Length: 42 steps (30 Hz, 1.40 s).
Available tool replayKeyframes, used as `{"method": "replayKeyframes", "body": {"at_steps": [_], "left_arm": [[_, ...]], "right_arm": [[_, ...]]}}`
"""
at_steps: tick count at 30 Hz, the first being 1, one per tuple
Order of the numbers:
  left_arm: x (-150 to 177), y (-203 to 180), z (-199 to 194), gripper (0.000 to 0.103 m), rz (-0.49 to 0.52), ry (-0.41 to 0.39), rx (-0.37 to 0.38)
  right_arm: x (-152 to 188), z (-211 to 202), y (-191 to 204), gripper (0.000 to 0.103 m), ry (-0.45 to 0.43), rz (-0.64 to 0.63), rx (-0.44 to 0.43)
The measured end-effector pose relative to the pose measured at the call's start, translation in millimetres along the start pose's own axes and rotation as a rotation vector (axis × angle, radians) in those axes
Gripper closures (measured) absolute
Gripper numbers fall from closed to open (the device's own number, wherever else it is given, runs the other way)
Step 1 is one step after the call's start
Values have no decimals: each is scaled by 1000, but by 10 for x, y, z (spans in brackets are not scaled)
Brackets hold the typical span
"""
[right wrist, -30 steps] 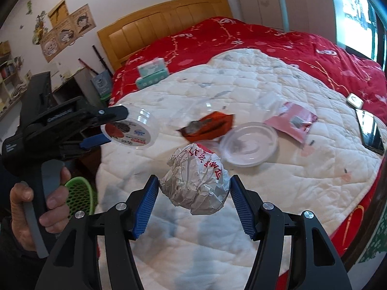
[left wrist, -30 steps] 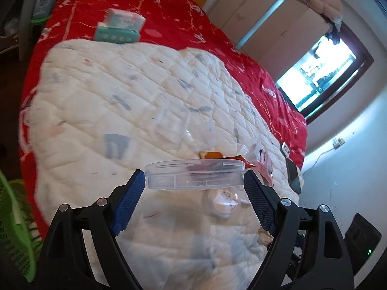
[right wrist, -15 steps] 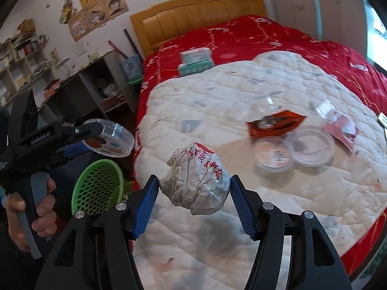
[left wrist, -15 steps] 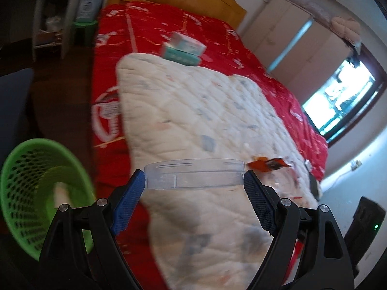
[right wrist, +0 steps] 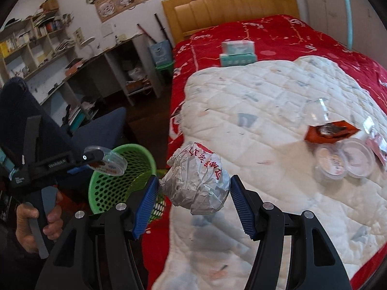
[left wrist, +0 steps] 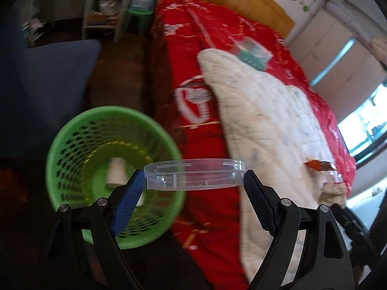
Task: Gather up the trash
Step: 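Carry the clear lid over the green basket and open the left tool, then drop the foil ball into the green basket by opening the right tool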
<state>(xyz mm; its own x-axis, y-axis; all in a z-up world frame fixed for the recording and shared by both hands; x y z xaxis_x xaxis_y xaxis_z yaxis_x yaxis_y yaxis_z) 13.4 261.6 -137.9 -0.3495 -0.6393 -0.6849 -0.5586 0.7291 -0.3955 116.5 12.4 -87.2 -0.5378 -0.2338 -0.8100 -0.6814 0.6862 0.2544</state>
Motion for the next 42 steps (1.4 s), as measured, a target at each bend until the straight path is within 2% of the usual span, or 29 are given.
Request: {"method": "replayKeyframes", "body": {"at_steps": [6,18,20,29,34,42], "left_arm": [[140,449,84,21,-25,47,-86],[431,903,233,17,-108,140,-153],[440,939,210,15,-114,138,-156],[390,1103,21,14,-118,116,-181],[315,1173,-152,14,-83,82,-208],[182,1337,-400,14,-107,29,-224]], "right_arm": [[50,126,219,44,26,-32,-37],[124,279,475,43,61,-68,-75],[144,302,526,43,69,-72,-83],[176,457,764,43,92,-99,-131],[206,567,906,42,112,-117,-155],[334,840,1174,42,165,-127,-189]]}}
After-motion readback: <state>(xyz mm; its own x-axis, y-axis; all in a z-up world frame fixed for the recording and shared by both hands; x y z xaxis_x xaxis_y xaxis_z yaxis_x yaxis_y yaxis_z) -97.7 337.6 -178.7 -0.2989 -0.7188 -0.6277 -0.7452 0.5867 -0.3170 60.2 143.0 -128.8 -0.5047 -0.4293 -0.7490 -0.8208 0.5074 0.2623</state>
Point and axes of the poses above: each gripper's, at about its wrist camera, not at the fingertips, and z roughly the way its jaws point, y to its left, x to its underside, the point moved 7 cm from there along z, roughly the way its jaws point, and after that the axes turned 15 degrees about -y, right-handed, at the moved point
